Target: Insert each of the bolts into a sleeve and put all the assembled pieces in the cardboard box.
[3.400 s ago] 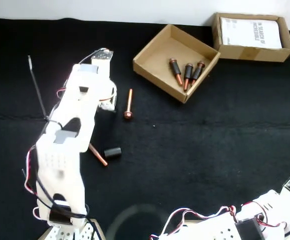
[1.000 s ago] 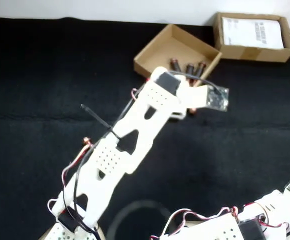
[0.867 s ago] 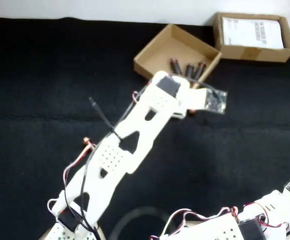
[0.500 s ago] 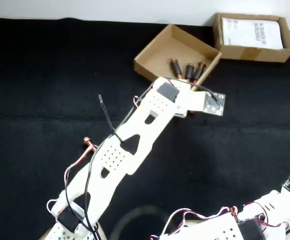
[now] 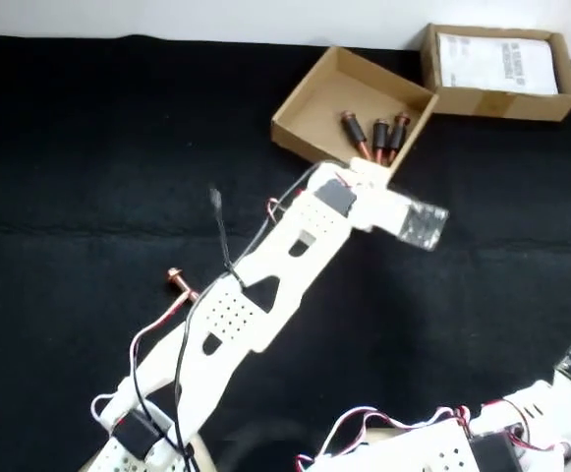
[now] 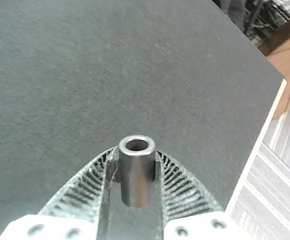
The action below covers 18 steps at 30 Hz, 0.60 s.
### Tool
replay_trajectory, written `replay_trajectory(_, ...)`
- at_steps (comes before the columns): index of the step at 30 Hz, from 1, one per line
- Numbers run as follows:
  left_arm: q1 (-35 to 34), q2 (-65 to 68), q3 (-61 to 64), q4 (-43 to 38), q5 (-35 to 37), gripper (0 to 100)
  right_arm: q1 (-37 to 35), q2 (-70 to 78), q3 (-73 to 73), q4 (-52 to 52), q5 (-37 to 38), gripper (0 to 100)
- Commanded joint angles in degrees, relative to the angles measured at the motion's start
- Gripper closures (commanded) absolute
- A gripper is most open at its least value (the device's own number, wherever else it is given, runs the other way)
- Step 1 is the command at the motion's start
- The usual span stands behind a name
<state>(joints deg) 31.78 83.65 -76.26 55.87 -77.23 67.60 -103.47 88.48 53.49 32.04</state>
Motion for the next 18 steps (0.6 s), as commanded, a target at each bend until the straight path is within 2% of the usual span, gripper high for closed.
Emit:
replay_trajectory(1, -1.2, 2.1, -0.6, -3.8, -4.1, 99, 1.8, -0.4, -1.3, -1.1, 0.8, 99.1)
replay_trajectory(6, -1.5, 1.5, -0.9, -1.2, -3.6, 99, 2.4, -0.4, -1.3, -1.1, 2.5, 99.1)
replay_trajectory(11, -1.2, -5.2, -9.1, 15.5, 8.0, 99, 1.0, -0.4, -1.3, -1.1, 2.4, 99.1)
replay_trajectory(14, -1.0, -9.3, -15.0, 23.3, 14.2, 99, -3.4, -0.4, -1.3, -1.2, 0.9, 99.1)
replay_trajectory(18, -0.9, -14.6, -19.1, 29.5, 25.3, 99, -12.1, -0.4, -2.3, -1.3, -6.4, 99.1)
